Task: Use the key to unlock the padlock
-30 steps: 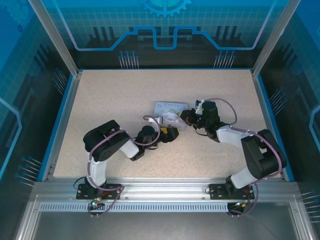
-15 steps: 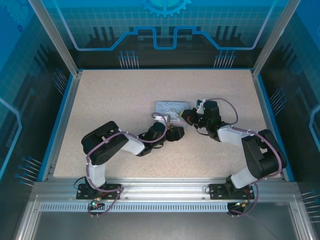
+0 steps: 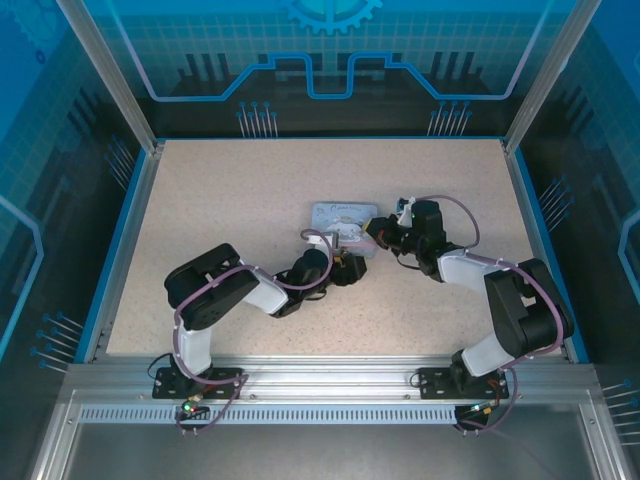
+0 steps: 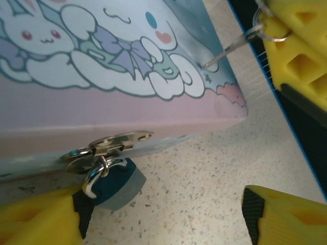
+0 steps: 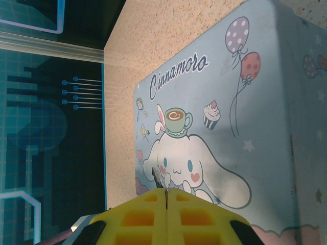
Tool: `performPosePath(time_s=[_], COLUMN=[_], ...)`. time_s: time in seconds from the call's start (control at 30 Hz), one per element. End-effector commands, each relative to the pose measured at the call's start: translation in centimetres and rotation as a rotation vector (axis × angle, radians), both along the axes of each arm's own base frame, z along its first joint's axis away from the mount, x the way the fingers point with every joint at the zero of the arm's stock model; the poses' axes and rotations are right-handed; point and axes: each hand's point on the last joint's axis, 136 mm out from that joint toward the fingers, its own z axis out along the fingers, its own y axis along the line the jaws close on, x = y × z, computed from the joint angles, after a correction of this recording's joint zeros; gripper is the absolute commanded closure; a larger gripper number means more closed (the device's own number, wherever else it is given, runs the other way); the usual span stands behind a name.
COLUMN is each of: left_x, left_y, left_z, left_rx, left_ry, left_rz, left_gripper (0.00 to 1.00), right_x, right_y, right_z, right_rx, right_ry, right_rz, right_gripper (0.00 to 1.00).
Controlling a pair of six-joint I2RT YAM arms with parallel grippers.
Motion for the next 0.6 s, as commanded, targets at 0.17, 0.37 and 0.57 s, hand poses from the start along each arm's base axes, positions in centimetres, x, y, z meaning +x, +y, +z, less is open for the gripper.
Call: performPosePath(time_s=[0.17,0.37,0.57], left_x=[0.4,1.0,1.4], left_y=[-0.7,-0.3,-0.4], left_z=[0.1,-1.7,-2.5], left_rx=[-0.083,-0.065,-0.002], left_ry=[0.014,0.04,0.037], left_rz=[0.016,0.066,0.066], left_gripper=[0.27,0.31,0.35], right_x=[0.0,0.2,0.4], right_y=[-0.5,-0.5,-0.5], right_z=[-0.2,-0.3,-0.2], right_rx=[0.009,0.013,0.017], right_ry=[-0.002,-0.001,-0.001], right_rz=[0.006,0.004,0.003], right_gripper=[1.0,1.0,1.0])
